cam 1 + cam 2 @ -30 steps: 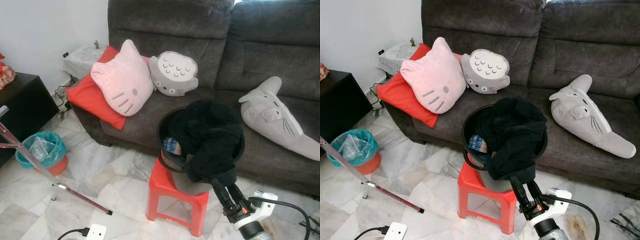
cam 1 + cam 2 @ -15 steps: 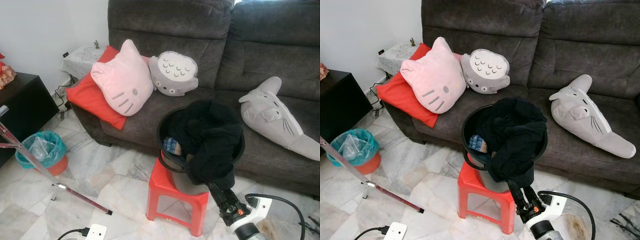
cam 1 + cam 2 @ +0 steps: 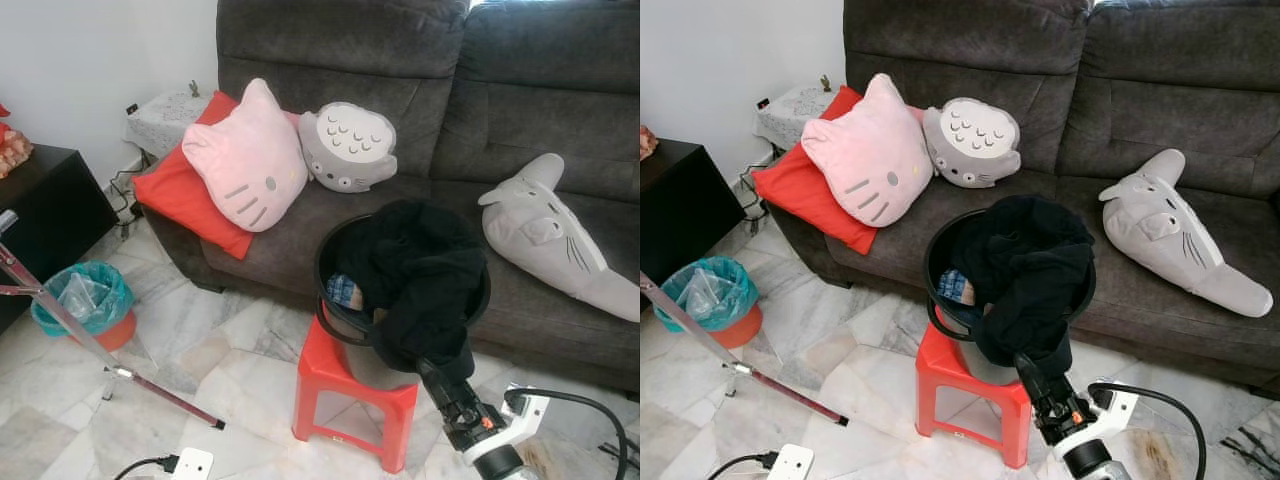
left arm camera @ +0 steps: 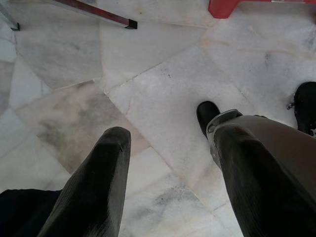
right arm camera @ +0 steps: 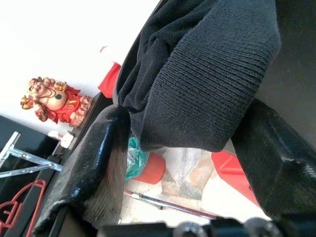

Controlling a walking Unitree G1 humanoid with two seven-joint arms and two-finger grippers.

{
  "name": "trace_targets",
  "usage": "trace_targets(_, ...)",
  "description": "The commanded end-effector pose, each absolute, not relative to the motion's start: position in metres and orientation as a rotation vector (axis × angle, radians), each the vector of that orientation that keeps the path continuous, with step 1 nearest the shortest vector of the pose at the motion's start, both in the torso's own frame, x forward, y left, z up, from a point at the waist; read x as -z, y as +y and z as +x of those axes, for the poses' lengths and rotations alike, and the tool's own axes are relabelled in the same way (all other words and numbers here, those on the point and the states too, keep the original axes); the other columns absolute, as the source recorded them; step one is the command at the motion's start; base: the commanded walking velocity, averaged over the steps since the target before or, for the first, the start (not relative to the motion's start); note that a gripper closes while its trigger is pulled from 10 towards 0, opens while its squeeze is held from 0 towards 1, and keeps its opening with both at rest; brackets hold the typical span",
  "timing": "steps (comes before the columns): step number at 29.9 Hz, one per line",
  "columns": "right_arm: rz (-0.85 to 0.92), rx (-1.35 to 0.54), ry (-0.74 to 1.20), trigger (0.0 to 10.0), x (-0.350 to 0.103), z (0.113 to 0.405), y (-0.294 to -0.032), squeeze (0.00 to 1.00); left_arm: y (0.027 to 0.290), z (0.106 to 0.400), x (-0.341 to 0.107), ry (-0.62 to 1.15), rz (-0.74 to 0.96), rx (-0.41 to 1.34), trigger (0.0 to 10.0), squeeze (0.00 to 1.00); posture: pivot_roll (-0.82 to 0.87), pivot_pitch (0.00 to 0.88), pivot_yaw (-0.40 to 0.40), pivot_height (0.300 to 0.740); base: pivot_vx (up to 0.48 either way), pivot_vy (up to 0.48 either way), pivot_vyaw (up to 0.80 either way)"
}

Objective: Hang hanger

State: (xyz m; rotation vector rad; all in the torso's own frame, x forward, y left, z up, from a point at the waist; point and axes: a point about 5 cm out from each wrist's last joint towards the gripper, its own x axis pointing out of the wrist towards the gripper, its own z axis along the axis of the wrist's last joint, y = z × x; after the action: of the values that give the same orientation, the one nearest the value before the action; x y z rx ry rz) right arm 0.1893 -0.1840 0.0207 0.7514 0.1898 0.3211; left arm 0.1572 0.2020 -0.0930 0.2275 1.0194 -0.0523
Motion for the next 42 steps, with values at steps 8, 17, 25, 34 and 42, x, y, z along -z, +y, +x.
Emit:
trace_targets(8, 0.754, -0.387, 0.172, 7.8, -0.029, 0.194, -0.178, 0.00, 0.205, 0.156, 0.093, 1.024, 0.247, 0.049, 10.0, 0.00, -0.07, 0.000, 0.050, 0.740, 0.000, 0.000, 0.00)
trace_targets(17, 0.727, -0.418, 0.133, 0.0, -0.039, 0.204, -0.178, 0.00, 0.205, 0.156, 0.093, 1.022, 0.248, 0.044, 10.0, 0.00, -0.07, 0.000, 0.047, 0.740, 0.000, 0.000, 0.00)
trace_targets(25, 0.715, -0.422, 0.121, 0.0, -0.042, 0.211, -0.178, 0.00, 0.204, 0.156, 0.093, 1.021, 0.240, 0.046, 10.0, 0.00, -0.07, 0.000, 0.046, 0.740, 0.000, 0.000, 0.00)
trace_targets(34, 0.686, -0.382, 0.156, 10.0, -0.035, 0.210, -0.178, 0.00, 0.203, 0.156, 0.093, 1.025, 0.226, 0.056, 10.0, 0.00, -0.07, 0.000, 0.049, 0.740, 0.000, 0.000, 0.00)
trace_targets(42, 0.636, -0.314, 0.209, 10.0, -0.025, 0.208, -0.184, 0.00, 0.203, 0.156, 0.093, 1.024, 0.223, 0.055, 10.0, 0.00, -0.07, 0.000, 0.053, 0.740, 0.000, 0.000, 0.00)
